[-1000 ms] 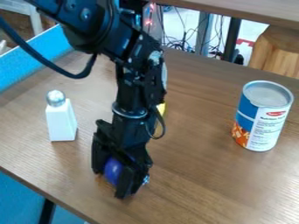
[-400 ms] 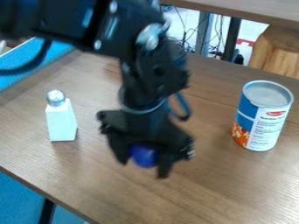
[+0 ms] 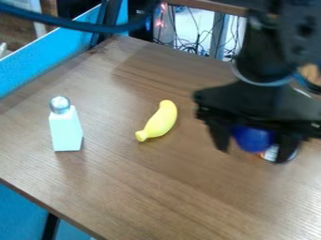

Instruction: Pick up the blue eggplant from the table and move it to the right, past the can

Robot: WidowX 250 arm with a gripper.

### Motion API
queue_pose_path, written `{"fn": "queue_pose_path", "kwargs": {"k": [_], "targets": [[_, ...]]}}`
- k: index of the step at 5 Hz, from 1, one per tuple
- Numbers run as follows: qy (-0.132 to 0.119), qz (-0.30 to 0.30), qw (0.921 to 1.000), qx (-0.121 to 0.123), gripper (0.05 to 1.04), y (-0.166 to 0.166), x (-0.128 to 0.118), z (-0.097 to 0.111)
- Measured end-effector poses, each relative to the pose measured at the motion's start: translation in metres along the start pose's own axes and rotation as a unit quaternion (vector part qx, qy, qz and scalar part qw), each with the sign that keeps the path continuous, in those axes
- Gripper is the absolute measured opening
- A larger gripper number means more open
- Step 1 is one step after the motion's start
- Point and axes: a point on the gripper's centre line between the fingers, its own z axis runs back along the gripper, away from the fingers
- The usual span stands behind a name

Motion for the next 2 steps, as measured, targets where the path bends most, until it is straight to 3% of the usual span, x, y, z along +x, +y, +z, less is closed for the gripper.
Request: {"fn": "queue_pose_path", "kwargs": {"k": [1, 2], "targets": [[0.018, -0.044, 0.9985, -0.027, 0.846, -0.049, -0.002, -0.014], [0.064, -0.108, 0.9913, -0.039, 0.845, -0.092, -0.019, -0.047]]}}
